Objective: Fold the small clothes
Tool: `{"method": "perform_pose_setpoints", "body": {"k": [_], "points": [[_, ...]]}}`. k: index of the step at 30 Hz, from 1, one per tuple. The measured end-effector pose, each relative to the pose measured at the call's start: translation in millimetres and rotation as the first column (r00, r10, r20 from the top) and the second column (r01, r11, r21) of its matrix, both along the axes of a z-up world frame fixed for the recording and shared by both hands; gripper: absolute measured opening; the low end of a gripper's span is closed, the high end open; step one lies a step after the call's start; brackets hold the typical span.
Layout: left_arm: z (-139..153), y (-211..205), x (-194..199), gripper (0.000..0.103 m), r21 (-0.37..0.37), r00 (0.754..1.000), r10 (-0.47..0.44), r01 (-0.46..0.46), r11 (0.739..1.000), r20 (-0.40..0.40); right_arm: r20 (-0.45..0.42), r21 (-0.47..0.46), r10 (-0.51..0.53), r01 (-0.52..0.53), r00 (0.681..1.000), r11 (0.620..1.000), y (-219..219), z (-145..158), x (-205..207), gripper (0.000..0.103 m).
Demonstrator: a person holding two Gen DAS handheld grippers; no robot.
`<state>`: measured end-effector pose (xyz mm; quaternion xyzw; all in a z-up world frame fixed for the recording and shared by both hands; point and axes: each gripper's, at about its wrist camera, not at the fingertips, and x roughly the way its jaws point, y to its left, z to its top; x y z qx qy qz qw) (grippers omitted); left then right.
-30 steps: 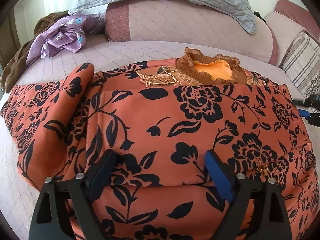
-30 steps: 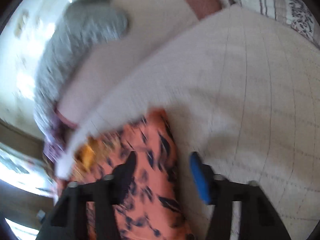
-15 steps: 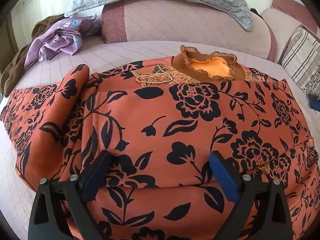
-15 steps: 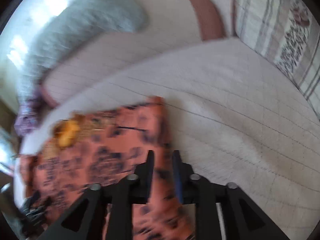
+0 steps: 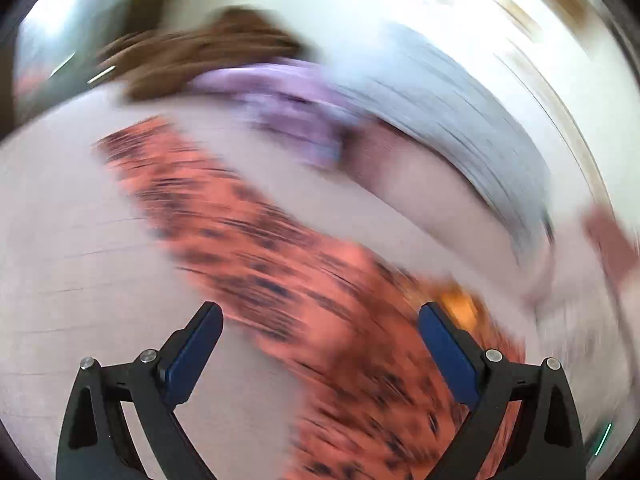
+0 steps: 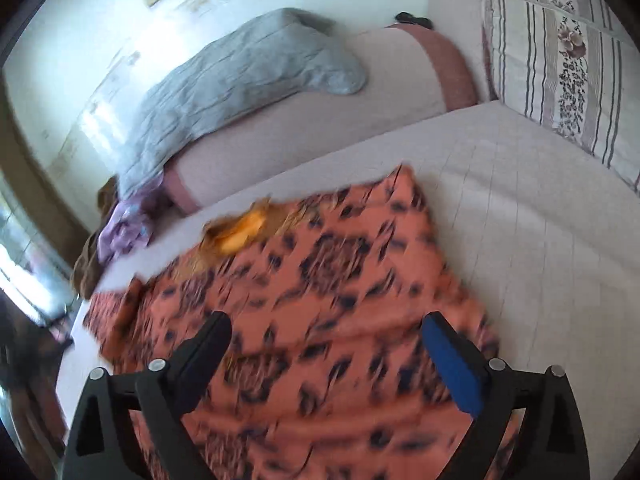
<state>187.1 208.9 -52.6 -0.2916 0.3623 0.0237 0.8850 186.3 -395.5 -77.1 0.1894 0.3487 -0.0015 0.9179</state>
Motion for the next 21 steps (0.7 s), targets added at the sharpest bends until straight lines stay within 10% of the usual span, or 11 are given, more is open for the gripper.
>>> {"method": "perform_pose_setpoints", "body": {"k": [4, 16, 18, 19, 21], "points": [[-34, 99, 25, 0.094, -0.146, 0.972, 0.221, -0.23, 0.962, -0.08, -0.07, -0.068, 0.033, -0.038, 0.997, 0.997, 18, -43, -15, 0.097], [-71, 163, 121, 0.089, -0.052, 0.95, 0.293, -0.3, 0.952, -0.108, -0.138, -0.153, 0.032, -0.053, 0.99, 0.987, 32, -69, -8, 0.103], [-70, 159, 128, 0.072, 0.02, 0.947, 0.291, -0.291, 0.957, -0.136, -0.138, -0.151, 0.033, -0.054, 0.99, 0.987, 32, -70, -7, 0.103], [-68, 158, 133, 0.028, 0.095, 0.937, 0.304, -0.291, 0.952, -0.171, -0.137, -0.148, 0.033, -0.053, 0.99, 0.987, 31, -70, -7, 0.103], [-73, 168, 139, 0.007, 0.091, 0.924, 0.31, -0.296, 0.951, -0.223, -0.138, -0.148, 0.033, -0.054, 0.99, 0.988, 31, -71, -7, 0.103]]}}
